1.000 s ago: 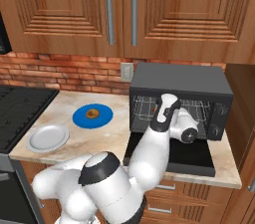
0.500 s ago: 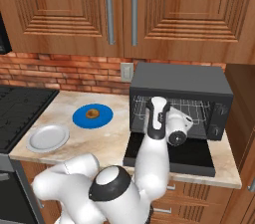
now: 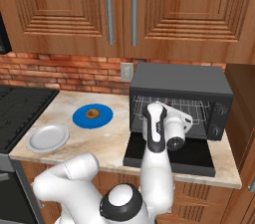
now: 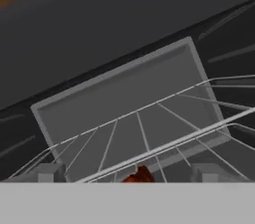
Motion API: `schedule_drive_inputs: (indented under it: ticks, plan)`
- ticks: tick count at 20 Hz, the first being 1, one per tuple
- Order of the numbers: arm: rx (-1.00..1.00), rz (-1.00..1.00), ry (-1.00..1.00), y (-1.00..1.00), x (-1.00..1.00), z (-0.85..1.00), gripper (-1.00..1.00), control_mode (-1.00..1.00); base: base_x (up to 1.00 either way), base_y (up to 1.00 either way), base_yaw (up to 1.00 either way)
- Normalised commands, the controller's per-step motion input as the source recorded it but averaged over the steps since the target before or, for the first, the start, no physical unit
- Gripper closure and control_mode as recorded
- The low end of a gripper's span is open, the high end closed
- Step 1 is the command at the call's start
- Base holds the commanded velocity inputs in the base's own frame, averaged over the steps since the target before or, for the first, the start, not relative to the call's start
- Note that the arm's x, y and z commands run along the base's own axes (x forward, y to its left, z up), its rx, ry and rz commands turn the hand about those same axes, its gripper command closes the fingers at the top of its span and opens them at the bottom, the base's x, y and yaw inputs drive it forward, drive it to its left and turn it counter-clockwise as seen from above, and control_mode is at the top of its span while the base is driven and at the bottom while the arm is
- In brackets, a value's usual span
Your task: Open the toaster oven door. Place the bread on the top rack in the toaster oven and place the chicken drumstick on the bottom rack.
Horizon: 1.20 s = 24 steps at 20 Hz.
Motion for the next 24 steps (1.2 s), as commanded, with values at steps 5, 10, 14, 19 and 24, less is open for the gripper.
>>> schedule_drive_inputs:
  ticks: [5,10,14,19,24]
  plan:
    - [-0.11,0.0,-0.06,-0.03,0.0,0.01,-1.0,-1.0,0.0,0.0,0.0]
    - [-0.07,0.0,0.0,0.0,0.0,0.08,-1.0,-1.0,0.0,0.0,0.0]
    - [-0.01,0.0,0.01,0.0,0.0,0.14,-1.0,-1.0,0.0,0.0,0.0]
    - [0.0,0.0,0.06,0.0,0.03,0.13,-1.0,-1.0,0.0,0.0,0.0]
    - [0.03,-0.01,0.15,0.0,0.11,0.06,-1.0,-1.0,0.0,0.0,0.0]
